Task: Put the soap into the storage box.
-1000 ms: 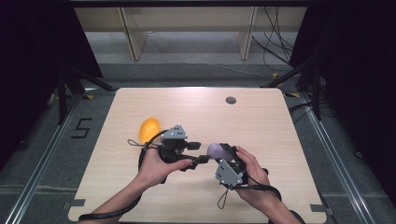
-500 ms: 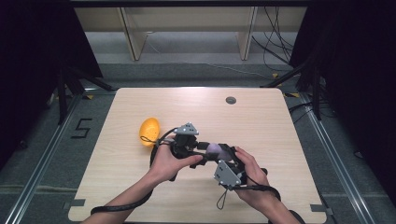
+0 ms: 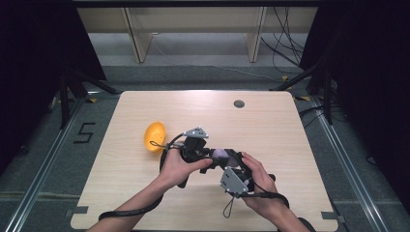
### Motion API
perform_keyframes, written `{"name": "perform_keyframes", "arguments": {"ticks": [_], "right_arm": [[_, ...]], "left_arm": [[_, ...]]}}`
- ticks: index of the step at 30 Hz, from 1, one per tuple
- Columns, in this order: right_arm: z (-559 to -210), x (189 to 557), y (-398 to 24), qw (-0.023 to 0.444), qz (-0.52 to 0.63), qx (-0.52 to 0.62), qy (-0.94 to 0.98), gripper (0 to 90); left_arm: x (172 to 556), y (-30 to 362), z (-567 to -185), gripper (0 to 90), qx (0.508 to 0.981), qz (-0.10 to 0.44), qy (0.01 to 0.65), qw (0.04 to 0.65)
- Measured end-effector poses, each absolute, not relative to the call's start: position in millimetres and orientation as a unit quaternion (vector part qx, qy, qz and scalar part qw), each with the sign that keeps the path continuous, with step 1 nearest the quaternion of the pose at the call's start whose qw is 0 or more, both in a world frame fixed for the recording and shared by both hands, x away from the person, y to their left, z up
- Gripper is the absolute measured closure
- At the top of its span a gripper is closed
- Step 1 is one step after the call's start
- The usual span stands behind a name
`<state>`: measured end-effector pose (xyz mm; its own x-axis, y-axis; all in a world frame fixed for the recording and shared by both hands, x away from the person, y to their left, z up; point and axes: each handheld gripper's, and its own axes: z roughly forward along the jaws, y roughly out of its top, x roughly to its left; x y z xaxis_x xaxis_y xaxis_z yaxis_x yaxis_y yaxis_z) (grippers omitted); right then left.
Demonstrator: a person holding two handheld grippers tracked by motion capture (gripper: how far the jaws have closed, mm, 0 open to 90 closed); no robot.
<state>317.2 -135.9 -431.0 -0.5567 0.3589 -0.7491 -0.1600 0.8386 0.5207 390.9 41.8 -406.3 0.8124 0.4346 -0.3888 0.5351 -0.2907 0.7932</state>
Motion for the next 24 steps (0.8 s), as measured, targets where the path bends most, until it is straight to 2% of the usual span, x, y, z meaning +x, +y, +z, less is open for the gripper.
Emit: {"name": "perform_keyframes", "arguments": {"ticks": [6, 16, 18, 19, 21, 24], "right_arm": [[-431.7, 316.8, -136.4, 0.467, 0.279, 0.062, 0.837, 50.1], [-431.8, 319.2, -135.6, 0.458, 0.286, 0.058, 0.840, 48.9], [-431.4, 320.3, -135.7, 0.460, 0.282, 0.055, 0.840, 46.8], [-431.2, 322.6, -136.3, 0.460, 0.280, 0.048, 0.841, 39.5], [-433.5, 323.3, -137.1, 0.457, 0.277, 0.058, 0.843, 34.1], [-432.7, 324.3, -138.9, 0.460, 0.269, 0.051, 0.845, 29.8]], "left_arm": [[389.4, 43.2, -404.7, 57.7, 0.803, -0.049, 0.303, 0.511], [383.1, 41.5, -403.7, 58.4, 0.812, -0.008, 0.293, 0.505], [382.9, 41.0, -404.2, 58.5, 0.812, -0.001, 0.293, 0.504], [382.6, 40.7, -404.7, 58.5, 0.813, 0.010, 0.294, 0.503], [382.6, 40.8, -405.0, 58.5, 0.813, 0.012, 0.294, 0.503], [382.8, 41.8, -405.9, 58.5, 0.811, 0.017, 0.298, 0.503]]}}
